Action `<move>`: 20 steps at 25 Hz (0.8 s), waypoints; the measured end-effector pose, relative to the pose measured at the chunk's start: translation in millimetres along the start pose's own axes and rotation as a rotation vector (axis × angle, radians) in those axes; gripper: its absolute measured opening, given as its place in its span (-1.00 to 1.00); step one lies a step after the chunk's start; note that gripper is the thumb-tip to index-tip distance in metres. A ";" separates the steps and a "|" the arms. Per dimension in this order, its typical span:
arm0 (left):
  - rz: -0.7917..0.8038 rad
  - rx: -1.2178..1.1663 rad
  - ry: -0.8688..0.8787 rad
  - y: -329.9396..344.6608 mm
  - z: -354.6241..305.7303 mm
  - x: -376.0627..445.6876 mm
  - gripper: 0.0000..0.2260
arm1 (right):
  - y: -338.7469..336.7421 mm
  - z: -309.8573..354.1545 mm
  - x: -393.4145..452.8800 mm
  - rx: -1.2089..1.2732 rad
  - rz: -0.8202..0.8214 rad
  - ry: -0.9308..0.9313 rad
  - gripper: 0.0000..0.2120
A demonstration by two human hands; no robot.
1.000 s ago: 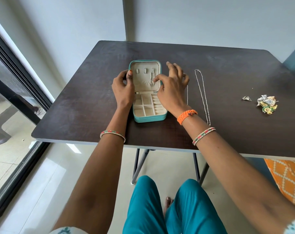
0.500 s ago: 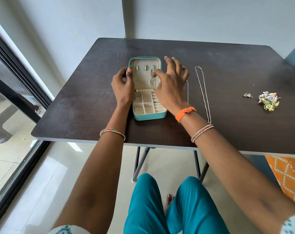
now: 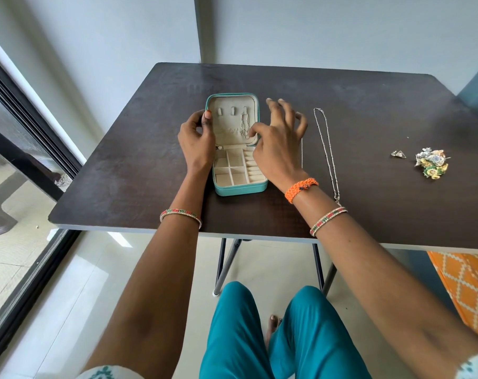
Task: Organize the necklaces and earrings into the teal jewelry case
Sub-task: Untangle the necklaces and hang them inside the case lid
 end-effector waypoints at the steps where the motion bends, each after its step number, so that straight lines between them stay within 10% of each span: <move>1: -0.001 0.000 0.001 -0.5 -0.4 0.2 -0.73 | -1.0 -0.3 1.3 0.029 -0.016 0.018 -0.70; 20: -0.005 -0.011 0.028 -0.4 -2.2 -0.4 -0.76 | 6.4 8.2 14.5 0.017 0.074 0.030 -0.81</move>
Point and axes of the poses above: each hand's wrist, its own x-axis towards the middle knuckle, its own y-axis out of the palm, z = x × y, the point moved 4 cm from there along x, towards the middle knuckle, and after that the axes turned 9 degrees about -y, right-handed, at the moved point
